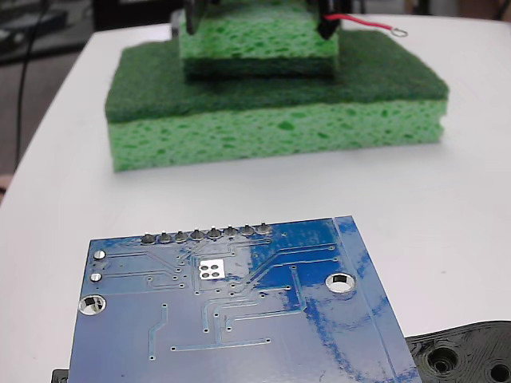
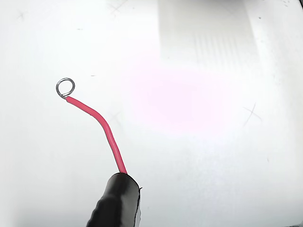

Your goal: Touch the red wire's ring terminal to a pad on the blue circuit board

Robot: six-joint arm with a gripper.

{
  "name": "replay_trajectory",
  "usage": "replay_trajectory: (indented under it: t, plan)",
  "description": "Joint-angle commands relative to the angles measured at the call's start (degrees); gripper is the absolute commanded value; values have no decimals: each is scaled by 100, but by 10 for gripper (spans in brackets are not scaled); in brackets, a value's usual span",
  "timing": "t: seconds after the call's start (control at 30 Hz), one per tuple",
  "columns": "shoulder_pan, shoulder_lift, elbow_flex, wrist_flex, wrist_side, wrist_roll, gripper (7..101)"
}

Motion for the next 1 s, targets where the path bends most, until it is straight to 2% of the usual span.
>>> replay_trajectory:
  t: [0.03, 0.7, 1.0]
  plan:
    - [9, 18, -26, -35, 18, 35, 1003]
    - [18, -53, -132, -53, 149, 105, 1003]
    - [149, -1731, -1301, -272, 404, 167, 1003]
